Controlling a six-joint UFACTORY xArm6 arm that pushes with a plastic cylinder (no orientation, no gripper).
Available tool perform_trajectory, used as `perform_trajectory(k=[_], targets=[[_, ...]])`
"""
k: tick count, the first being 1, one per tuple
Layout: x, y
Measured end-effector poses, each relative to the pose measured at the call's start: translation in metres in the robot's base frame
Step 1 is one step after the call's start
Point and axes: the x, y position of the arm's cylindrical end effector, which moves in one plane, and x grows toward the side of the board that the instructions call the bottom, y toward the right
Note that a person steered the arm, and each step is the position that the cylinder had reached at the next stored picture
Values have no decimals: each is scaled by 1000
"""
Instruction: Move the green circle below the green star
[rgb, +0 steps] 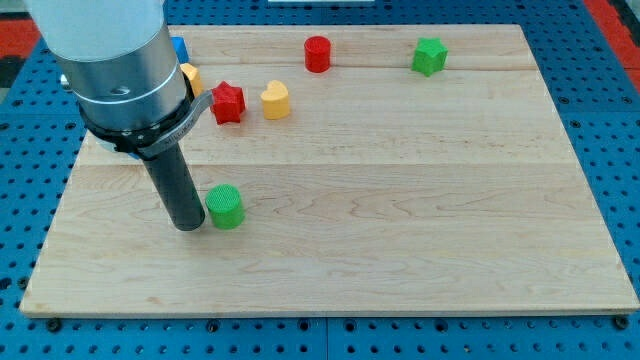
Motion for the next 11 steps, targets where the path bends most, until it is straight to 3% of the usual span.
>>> perform_trajectory(k=[3,5,6,8,9,11], targets=[[3,5],[-36,105],[-49,94],[-69,280],[-67,279],[-56,203]])
